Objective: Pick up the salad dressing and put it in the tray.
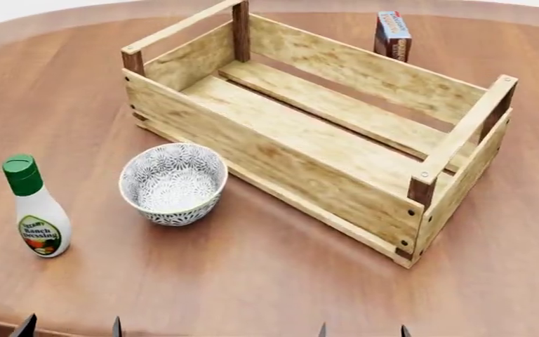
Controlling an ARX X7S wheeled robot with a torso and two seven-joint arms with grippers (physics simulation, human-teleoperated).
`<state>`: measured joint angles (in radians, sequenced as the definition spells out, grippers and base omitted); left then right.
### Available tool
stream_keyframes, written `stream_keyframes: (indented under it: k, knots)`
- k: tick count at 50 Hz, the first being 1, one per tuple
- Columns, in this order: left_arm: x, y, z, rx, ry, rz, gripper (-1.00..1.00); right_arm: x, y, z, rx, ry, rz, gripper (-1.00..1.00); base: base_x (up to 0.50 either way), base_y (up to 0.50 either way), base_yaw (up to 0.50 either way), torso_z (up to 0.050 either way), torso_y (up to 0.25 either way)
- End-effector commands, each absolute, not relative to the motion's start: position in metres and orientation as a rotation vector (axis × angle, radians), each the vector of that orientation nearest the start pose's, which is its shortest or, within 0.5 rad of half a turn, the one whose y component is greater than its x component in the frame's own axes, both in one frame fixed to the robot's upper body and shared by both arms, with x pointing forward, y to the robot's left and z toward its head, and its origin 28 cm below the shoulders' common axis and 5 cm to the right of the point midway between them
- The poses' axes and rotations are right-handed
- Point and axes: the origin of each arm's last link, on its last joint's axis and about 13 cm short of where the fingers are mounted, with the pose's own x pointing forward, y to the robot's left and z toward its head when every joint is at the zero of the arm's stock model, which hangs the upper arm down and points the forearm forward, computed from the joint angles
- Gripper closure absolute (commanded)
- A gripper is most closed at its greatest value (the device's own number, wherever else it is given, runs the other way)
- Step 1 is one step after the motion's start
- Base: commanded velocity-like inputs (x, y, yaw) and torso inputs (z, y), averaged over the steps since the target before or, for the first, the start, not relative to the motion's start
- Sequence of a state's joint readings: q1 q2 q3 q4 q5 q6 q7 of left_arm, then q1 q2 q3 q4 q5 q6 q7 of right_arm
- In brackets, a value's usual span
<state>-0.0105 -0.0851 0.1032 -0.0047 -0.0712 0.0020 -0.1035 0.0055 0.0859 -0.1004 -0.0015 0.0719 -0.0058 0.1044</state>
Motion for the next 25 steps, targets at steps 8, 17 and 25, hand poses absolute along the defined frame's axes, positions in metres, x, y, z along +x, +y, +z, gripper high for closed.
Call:
stream_keyframes:
  k: [8,17,25]
  knots:
    - [0.211,0.204,0.010,0.035,0.018,-0.020,-1.00,0.209,-0.094,0.013,-0.063,-0.013,0.018,-1.00,0.00,0.50,0.00,0.000,0.000]
    - [0.214,0.207,0.022,0.030,0.012,-0.009,-1.00,0.215,-0.098,0.019,-0.069,-0.007,-0.077,-1.00,0.00,0.00,0.00,0.000,0.000]
    - [0.216,0.215,0.073,0.043,-0.142,0.004,-1.00,0.216,-0.112,0.070,-0.027,-0.166,-0.187,-1.00,0.30,0.00,0.00,0.000,0.000]
